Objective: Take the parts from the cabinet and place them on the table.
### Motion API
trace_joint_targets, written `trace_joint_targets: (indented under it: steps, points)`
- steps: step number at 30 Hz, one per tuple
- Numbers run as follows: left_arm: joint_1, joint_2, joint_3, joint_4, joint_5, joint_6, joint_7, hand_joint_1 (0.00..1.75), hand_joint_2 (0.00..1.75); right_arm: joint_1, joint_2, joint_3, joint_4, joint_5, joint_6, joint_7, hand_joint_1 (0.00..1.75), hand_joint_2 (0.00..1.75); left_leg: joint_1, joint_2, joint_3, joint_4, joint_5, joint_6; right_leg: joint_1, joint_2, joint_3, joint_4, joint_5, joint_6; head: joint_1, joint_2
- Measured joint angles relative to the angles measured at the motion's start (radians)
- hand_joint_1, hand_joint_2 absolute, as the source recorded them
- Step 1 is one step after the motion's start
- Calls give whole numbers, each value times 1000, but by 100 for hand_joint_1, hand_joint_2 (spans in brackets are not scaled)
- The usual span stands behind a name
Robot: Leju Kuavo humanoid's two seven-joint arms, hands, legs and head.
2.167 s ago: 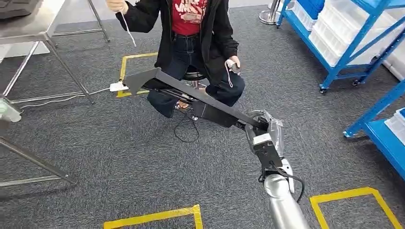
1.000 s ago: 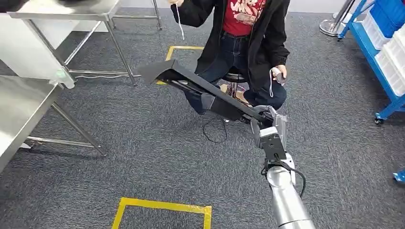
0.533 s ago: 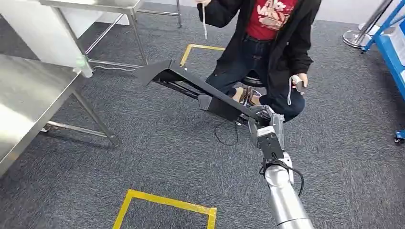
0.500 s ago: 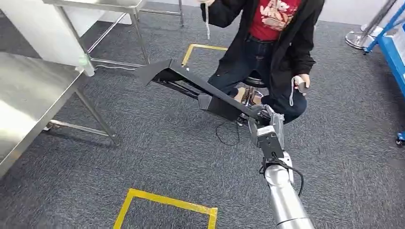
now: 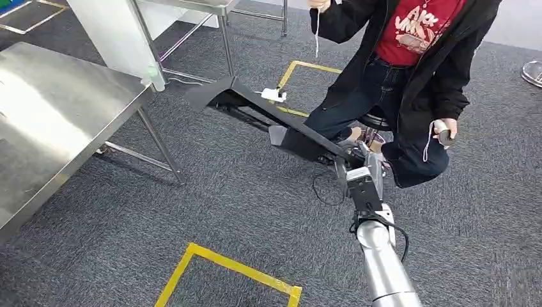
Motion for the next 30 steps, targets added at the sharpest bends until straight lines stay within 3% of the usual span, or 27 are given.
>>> trace_joint_targets:
  steps: [1,2,4,5,6,8,9,10,14,15,16,17,19,20,21,22,23,24,25,26,29,30]
  points:
    - [-1,0,0,0,0,0,0,0,175,1,1,0,0,0,1,0,175,175,0,36,-22,49,-32,-6,2,-7,2,0,-2,-11,-8,0]
    - [-4,1,0,0,0,0,0,0,175,1,1,0,0,0,2,0,175,175,3,57,-61,127,-72,-10,5,-15,2,0,-3,-16,-7,0]
    - [-3,1,0,0,0,0,0,0,175,3,0,0,0,2,2,1,175,175,6,70,-137,270,-125,-14,9,-34,1,0,-6,-21,-8,0]
    - [-1,0,0,0,0,0,0,0,175,6,0,0,0,2,2,1,175,175,7,71,-149,289,-121,-15,10,-44,2,0,-7,-22,-8,0]
    - [0,0,0,0,0,0,0,0,175,7,0,0,0,2,2,1,175,175,7,72,-139,261,-95,-13,11,-52,3,0,-8,-23,-8,0]
    - [0,2,0,0,0,0,0,0,175,7,1,0,0,2,2,1,175,175,6,84,-54,98,-11,-3,12,-69,6,0,-11,-23,-8,0]
    - [-1,3,0,0,0,0,0,0,175,7,1,0,-1,2,2,2,175,175,1,120,-4,13,17,7,14,-76,9,0,-12,-22,-8,0]
    - [-4,5,0,0,0,0,0,0,175,9,1,0,-5,5,3,7,175,175,-10,149,6,-7,3,12,22,-82,9,1,-16,-15,-7,0]
    - [-4,6,2,0,-2,-1,-1,0,175,17,4,4,-22,18,11,22,175,175,-17,105,8,-22,9,31,22,-117,23,-9,-21,3,-7,0]
    - [-2,3,2,0,-2,-1,-1,0,175,19,3,4,-28,20,11,25,175,175,-5,98,23,-36,19,37,20,-89,12,8,-29,8,-6,0]
    - [-4,3,3,-1,-3,-2,-1,0,175,20,2,4,-30,21,11,26,175,175,-4,89,25,-41,23,45,19,-52,-2,49,-52,2,-7,0]
    - [-6,4,5,-1,-3,-3,-2,0,175,22,3,4,-34,23,11,27,175,175,-4,80,25,-41,23,47,18,-27,-38,122,-83,-6,-4,0]
    - [-9,4,8,-1,-10,-7,-2,0,175,35,0,3,-34,29,11,33,175,175,-4,51,25,-41,23,48,15,-15,-120,276,-135,-8,-2,0]
    - [-8,4,9,-1,-13,-12,-4,0,175,41,-2,3,-35,30,11,33,175,175,-4,39,25,-40,23,47,15,-13,-139,305,-136,-2,-3,0]
    - [-6,3,9,-1,-14,-15,-5,0,175,45,-1,3,-37,34,11,34,175,175,-4,26,26,-39,23,47,15,-13,-135,283,-119,8,-3,0]
    - [-5,2,9,0,-14,-18,-6,0,175,47,-1,3,-41,35,11,34,175,175,-3,14,26,-37,22,46,14,-12,-109,222,-87,19,-3,0]
    - [-5,1,10,-1,-16,-19,-7,0,175,46,-2,3,-47,35,11,34,175,175,-1,2,27,-35,21,43,10,-7,-66,128,-46,31,-3,0]
    - [-5,1,10,-1,-17,-21,-8,0,175,46,-2,3,-52,35,11,34,175,175,0,-8,26,-29,17,38,4,12,-23,36,-10,40,-3,0]
    - [-5,3,10,-1,-17,-21,-8,0,175,46,-2,3,-52,35,12,34,175,175,-5,-17,22,-21,12,30,3,42,-12,5,-4,34,-2,0]
    - [-5,3,10,-1,-17,-21,-8,0,175,46,-1,3,-54,35,13,35,175,175,-7,-23,19,-19,10,26,5,29,-5,-2,0,21,-1,0]
    - [2,5,10,-1,-20,-21,-9,0,175,47,0,3,-57,35,13,36,175,175,-2,-36,13,-25,15,12,10,14,-3,-3,5,0,-2,0]
    - [4,8,10,-1,-21,-21,-10,0,175,46,0,3,-61,35,13,36,175,175,0,-16,12,-16,8,8,0,7,0,-7,9,-7,-2,0]
